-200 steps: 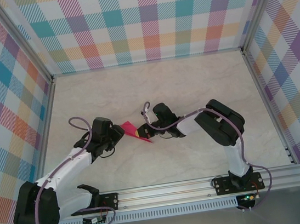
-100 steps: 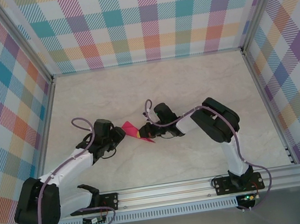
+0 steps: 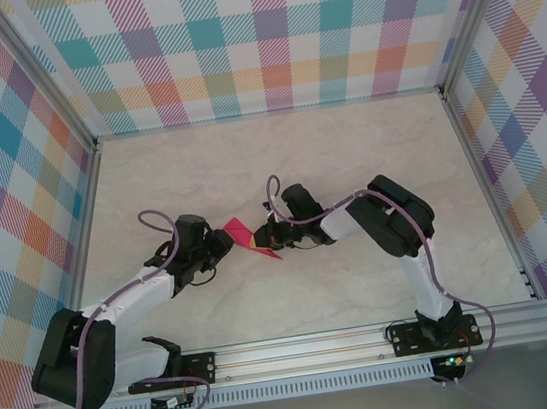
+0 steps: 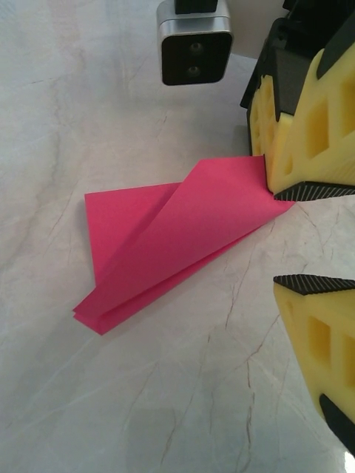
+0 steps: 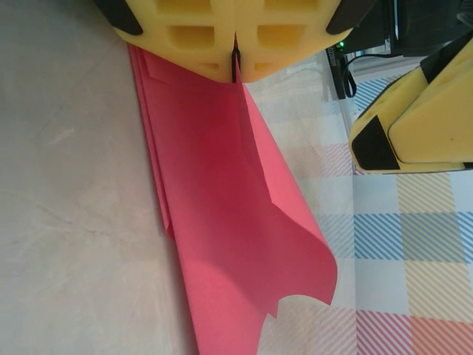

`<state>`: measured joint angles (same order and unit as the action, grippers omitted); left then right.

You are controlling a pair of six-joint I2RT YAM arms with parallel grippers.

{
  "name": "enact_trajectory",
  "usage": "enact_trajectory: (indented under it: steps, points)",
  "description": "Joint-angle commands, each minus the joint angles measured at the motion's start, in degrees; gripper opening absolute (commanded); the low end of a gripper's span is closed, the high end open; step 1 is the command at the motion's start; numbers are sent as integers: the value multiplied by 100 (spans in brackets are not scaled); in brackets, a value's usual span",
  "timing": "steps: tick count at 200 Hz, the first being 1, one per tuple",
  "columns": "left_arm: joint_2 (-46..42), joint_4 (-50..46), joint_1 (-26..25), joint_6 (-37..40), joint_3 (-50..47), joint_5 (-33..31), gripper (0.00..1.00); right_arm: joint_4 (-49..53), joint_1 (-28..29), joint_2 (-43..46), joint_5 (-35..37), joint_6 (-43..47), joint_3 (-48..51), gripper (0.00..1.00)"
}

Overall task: Fold a paper plane with a square sheet of paper (pick it up from the middle)
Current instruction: Fold the wing for the fifth time at the center of the table.

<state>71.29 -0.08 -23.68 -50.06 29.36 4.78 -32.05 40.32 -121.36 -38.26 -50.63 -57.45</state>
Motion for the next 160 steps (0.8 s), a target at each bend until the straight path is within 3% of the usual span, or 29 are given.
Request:
enact_trajectory:
  steps: [1,94,160]
  points:
    - [171,332,79,168,-63,212,31,345,-69,-193,73,-150,-99,0]
    - [984,1113,57,469,140,588,23,584,-250,-446,123,-978,-109,0]
    - [1369,1692,-3,625,262,841,17,867,-287,-454,161,-1010,-161,0]
